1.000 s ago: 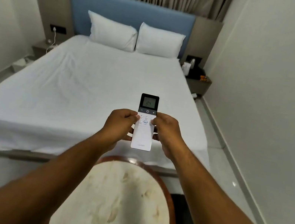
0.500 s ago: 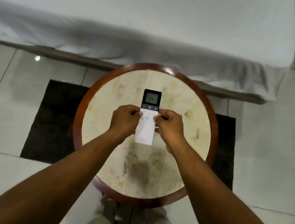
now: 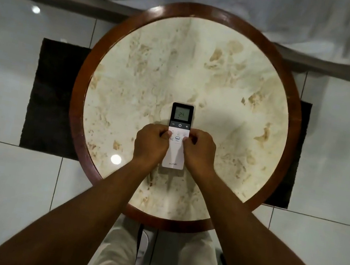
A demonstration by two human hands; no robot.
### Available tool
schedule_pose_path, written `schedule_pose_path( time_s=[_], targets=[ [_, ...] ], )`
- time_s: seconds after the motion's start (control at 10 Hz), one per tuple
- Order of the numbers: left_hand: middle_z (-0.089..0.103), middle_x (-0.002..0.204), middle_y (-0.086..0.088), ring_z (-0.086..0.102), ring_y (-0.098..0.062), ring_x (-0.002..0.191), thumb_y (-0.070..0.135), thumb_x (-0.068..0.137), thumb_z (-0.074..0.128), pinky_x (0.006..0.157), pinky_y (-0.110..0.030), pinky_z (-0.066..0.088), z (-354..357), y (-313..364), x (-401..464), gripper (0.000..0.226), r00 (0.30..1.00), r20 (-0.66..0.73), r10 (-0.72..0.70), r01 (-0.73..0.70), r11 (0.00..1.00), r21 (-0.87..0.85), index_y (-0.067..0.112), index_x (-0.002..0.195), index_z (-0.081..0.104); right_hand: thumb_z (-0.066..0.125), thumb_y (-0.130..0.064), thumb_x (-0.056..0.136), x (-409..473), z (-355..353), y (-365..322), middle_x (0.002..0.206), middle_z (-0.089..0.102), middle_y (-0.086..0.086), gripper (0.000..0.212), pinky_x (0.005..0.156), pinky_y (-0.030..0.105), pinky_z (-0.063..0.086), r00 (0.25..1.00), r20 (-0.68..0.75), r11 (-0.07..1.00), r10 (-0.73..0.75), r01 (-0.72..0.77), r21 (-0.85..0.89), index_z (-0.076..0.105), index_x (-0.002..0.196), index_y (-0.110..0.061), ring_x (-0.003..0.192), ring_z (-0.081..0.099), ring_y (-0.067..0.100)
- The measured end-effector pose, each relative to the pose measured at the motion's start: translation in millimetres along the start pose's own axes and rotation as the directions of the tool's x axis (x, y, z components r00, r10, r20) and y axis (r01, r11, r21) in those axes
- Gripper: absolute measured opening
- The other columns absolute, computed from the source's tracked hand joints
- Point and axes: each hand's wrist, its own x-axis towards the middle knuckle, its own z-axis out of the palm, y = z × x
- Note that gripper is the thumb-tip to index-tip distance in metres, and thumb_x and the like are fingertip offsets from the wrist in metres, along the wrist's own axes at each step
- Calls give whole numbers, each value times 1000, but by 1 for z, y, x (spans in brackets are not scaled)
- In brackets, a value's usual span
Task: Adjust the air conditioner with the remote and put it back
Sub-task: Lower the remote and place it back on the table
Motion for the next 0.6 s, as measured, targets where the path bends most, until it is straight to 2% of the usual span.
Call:
schedule_pose_path(
  time_s=[0.2,0.3,0.4,0.5,0.6],
  targets=[
    [73,103,-6,65,-20,88,18,93,54,65,-19,44,5,-3,4,23,999,-22,47,-46,998,46,14,106,72,54,-5,91,2,5,3,115,67,13,30,84,34,53,999,-32,1000,-7,7,-25,69,116,-8,99,64,23],
    [73,103,-6,66,-20,88,19,93,54,66,-20,46,1,-3,4,23,997,-22,70,-68,996,56,14,106,72,55,-5,90,-1,4,2,112,63,12,29,79,26,47,999,-40,1000,-25,24,-20,68,116,-8,96,61,21],
    [73,99,-5,66,-21,86,21,93,53,69,-29,50,-4,-2,3,22,996,-2,93,-92,992,86,15,102,72,55,-7,89,-1,3,2,104,61,12,21,70,18,42,999,-24,999,-27,26,-36,69,104,-10,88,58,20],
    [70,102,-11,65,-28,91,30,93,53,75,-39,52,-22,6,-2,27,992,16,125,-125,964,233,11,106,67,57,-16,91,-5,-9,-3,104,57,12,8,67,17,37,1000,6,994,-3,4,-107,61,95,-10,87,55,19],
    [62,123,-14,58,-31,111,36,93,52,90,-43,49,-43,12,-7,41,990,44,133,-140,936,322,13,126,57,59,-21,93,-10,-24,-9,124,56,14,38,83,26,45,1000,6,994,-24,25,-103,58,127,-5,106,58,23]
  ],
)
